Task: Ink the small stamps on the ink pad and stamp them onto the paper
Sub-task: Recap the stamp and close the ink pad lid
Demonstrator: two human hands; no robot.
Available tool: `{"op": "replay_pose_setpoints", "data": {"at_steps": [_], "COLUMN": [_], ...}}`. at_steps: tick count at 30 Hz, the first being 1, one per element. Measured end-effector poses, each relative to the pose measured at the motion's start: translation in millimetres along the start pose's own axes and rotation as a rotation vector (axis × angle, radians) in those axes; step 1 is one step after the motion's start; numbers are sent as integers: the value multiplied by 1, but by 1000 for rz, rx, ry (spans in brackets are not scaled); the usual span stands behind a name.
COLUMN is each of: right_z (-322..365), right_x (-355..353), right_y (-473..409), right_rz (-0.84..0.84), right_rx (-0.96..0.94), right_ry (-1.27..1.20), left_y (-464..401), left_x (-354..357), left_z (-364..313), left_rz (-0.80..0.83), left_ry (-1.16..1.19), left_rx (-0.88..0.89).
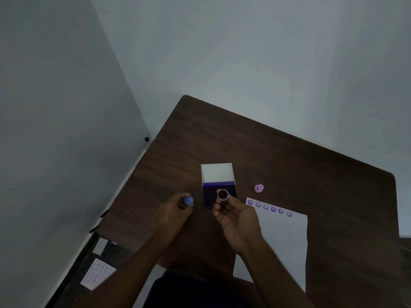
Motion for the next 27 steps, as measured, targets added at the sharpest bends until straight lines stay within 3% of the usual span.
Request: {"op": "replay_pose_setpoints", "data": {"at_steps": [6, 13, 18, 27], "right_z": [3, 2, 5, 7], "right_x": [2, 5, 11, 10], "right_y": [-5, -4, 0, -3], "right_rz": [18, -11, -54, -74], "right_rx": [-47, -150, -172, -198], "right_ry": [47, 164, 253, 283], "left_y": [17, 17, 21, 24], "left_x": [-27, -28, -46, -51], "left_z": [-39, -74, -102, -113], "left_rz": [-75, 58, 10, 23], "left_ry": [183, 49, 116, 158], "left_rx": [120, 166, 292, 313]}}
Point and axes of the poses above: each hand's wrist, its own y-axis away from the middle knuckle, its own x-axis out of the palm, z = x × y, the point moved 6 cm from there along -y, towards the middle knuckle, and after that the axes turned 9 degrees about -y, right-handed, at the moved point
